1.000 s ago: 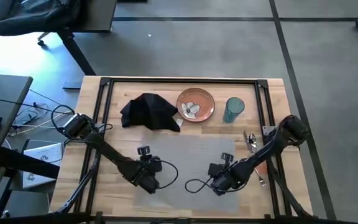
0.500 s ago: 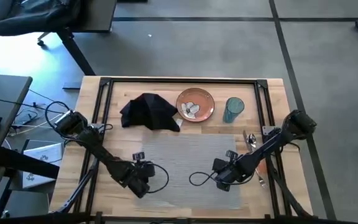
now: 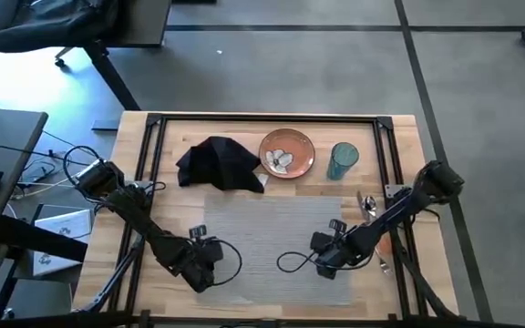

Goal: Set table place
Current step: Prepare the gray tablemat, then fold the black table napkin on the gray tablemat

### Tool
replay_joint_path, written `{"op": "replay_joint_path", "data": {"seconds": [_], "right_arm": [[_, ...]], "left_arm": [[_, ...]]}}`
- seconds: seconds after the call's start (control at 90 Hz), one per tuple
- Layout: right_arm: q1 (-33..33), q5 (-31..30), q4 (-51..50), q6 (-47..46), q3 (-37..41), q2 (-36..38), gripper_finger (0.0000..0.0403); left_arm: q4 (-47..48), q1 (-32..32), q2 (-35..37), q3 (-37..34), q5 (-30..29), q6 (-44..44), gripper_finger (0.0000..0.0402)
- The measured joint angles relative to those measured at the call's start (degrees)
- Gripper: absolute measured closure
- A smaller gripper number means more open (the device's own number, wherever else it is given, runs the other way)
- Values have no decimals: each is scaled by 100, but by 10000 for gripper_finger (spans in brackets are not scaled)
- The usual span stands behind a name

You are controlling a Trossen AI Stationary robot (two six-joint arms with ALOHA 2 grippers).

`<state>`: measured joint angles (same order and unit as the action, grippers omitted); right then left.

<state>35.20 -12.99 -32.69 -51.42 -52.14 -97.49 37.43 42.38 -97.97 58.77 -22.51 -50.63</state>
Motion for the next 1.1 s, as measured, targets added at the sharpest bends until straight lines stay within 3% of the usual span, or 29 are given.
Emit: {"op": "replay_joint_path", "data": {"seconds": [0.167,0.289,0.378,0.5,0.678,0.856,1.011,1.1], "right_arm": [[-52,-110,-106,47,-9,648,403],[-216,-770,-96,393,-14,1004,402],[-450,-1139,-88,762,-20,1087,402],[-900,-1212,-78,1294,-20,1052,381],[-1375,-1283,70,2018,-20,760,300],[-1512,-1294,80,2331,-20,565,227],[-1487,-1344,89,2323,19,489,196],[-1455,-1349,124,2321,93,491,190]], "left_arm": [[546,-167,468,382,-489,476,285],[1099,-482,872,385,-908,765,284],[1757,-930,1137,312,-892,561,274],[2425,-1717,1407,-52,-625,700,245],[2026,-2750,1586,-818,-330,1835,201],[1315,-3302,1591,-1225,-538,2925,189],[1208,-3527,1591,-1257,-1176,3391,189],[926,-3658,1595,-1294,-1175,3760,189]]}}
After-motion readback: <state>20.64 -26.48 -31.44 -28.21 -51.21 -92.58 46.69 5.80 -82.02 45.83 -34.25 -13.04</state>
